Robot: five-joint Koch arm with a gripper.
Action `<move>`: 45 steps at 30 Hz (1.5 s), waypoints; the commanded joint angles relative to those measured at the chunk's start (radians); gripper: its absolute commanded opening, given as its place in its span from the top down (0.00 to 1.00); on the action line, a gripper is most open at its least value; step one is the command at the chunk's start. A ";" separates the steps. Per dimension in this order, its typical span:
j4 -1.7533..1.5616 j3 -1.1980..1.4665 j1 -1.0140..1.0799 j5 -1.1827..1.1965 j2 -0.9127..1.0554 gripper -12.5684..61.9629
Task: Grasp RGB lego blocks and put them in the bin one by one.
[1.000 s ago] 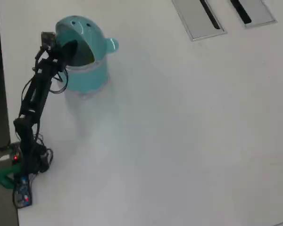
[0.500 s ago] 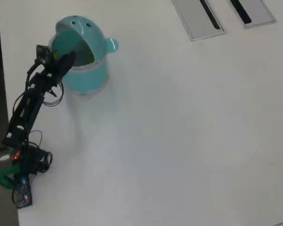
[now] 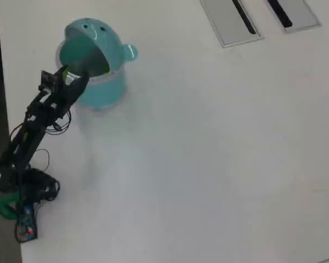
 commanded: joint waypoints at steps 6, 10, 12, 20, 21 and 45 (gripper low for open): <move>-0.152 0.049 0.067 0.146 0.112 0.39; -0.199 0.101 0.107 0.258 0.155 0.39; -0.204 0.120 0.129 0.301 0.170 0.39; -0.247 0.150 0.176 0.425 0.209 0.39; -0.247 0.150 0.184 0.445 0.212 0.39; -0.440 0.373 0.391 0.973 0.307 0.39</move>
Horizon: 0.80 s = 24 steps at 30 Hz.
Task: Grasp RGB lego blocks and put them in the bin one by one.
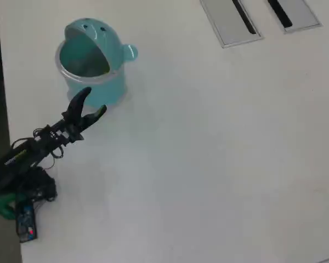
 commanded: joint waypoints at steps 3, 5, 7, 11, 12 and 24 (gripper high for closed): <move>-0.175 0.011 0.038 0.064 0.078 0.39; -0.212 0.034 0.064 0.092 0.077 0.39; -0.229 0.046 0.087 0.138 0.077 0.39; -0.255 0.071 0.149 0.221 0.078 0.39; -0.268 0.080 0.163 0.235 0.078 0.39; -0.517 0.290 0.307 0.367 0.077 0.39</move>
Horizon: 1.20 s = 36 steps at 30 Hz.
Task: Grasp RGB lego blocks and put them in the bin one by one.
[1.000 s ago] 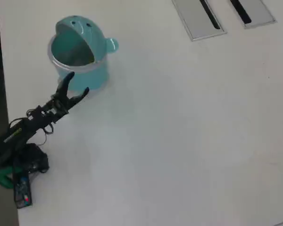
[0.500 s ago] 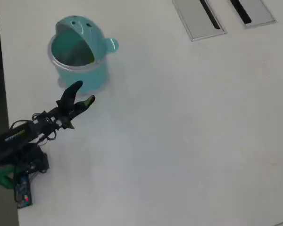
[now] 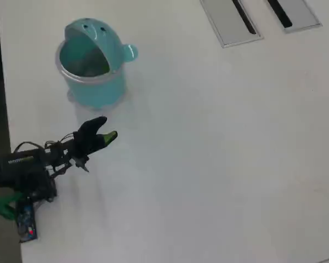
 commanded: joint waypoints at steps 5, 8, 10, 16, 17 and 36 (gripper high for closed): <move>-0.224 0.067 0.064 0.032 0.077 0.39; -0.316 0.169 0.078 0.032 0.077 0.39; -0.364 0.224 0.086 0.035 0.075 0.39; -0.465 0.365 0.095 0.055 0.075 0.39; -0.476 0.385 0.095 0.063 0.074 0.39; -0.620 0.634 0.071 0.098 0.072 0.39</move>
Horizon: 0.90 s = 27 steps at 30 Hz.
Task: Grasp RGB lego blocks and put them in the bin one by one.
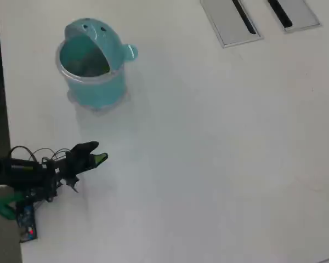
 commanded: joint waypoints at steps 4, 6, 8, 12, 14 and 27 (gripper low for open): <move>-0.100 0.081 0.005 0.006 0.072 0.37; -0.077 0.084 0.009 0.008 0.072 0.35; -0.044 0.084 0.011 0.006 0.071 0.35; 0.123 0.084 0.018 0.005 0.069 0.35; 0.184 0.084 0.015 0.005 0.071 0.35; 0.537 0.084 0.017 0.041 0.069 0.35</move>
